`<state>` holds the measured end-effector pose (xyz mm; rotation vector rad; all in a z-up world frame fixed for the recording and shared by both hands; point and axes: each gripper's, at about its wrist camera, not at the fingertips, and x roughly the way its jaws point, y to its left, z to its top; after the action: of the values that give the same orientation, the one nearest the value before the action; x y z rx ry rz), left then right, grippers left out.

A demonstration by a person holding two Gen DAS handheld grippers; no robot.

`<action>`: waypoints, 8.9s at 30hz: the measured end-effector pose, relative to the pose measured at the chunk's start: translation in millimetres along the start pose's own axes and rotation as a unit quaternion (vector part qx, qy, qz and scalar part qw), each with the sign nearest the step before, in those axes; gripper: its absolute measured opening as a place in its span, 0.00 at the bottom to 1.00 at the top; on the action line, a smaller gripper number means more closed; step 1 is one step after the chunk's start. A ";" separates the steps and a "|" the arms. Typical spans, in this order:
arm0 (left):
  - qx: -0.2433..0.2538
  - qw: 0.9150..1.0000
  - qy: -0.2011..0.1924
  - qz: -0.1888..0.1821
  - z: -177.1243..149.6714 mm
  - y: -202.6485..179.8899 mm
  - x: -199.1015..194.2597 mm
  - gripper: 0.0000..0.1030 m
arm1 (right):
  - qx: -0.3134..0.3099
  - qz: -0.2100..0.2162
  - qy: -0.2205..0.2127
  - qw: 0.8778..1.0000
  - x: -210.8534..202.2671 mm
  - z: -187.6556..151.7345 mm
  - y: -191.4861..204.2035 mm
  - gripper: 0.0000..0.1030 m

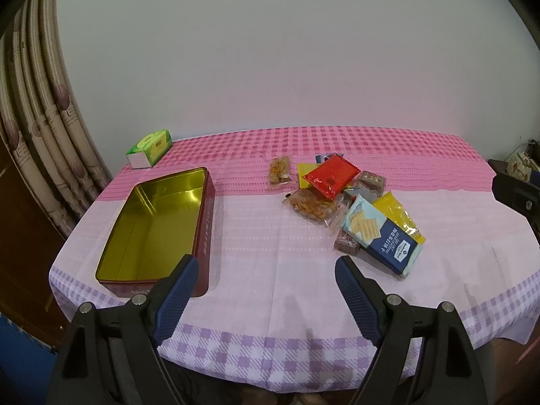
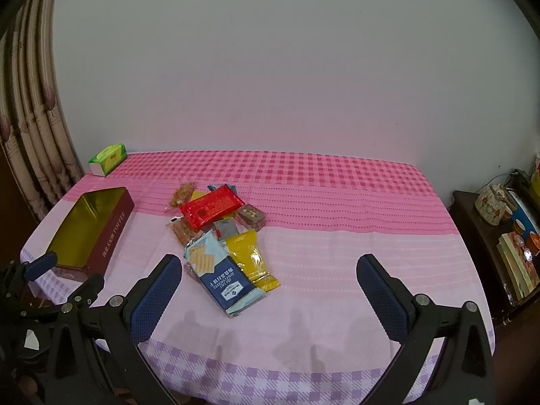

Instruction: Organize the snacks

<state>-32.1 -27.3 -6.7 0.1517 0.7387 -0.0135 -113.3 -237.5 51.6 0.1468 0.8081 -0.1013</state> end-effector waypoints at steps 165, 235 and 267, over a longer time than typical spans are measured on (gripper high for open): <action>-0.042 0.990 0.130 0.036 -1.9 198.4 154.9 0.56 | 0.026 -0.013 0.113 0.993 87.3 -31.1 -31.4 1.00; -0.301 0.934 -0.099 0.165 -72.3 320.6 -79.8 0.79 | -0.146 0.026 0.002 0.989 76.1 119.3 208.5 0.54; -0.346 0.911 -0.030 0.222 -85.1 366.6 -43.9 0.79 | -0.225 0.111 0.100 0.963 179.7 47.7 399.2 0.54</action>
<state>-97.6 345.5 9.5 -0.3633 0.5953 0.6722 102.5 141.5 -9.6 -0.1863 0.9918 0.3144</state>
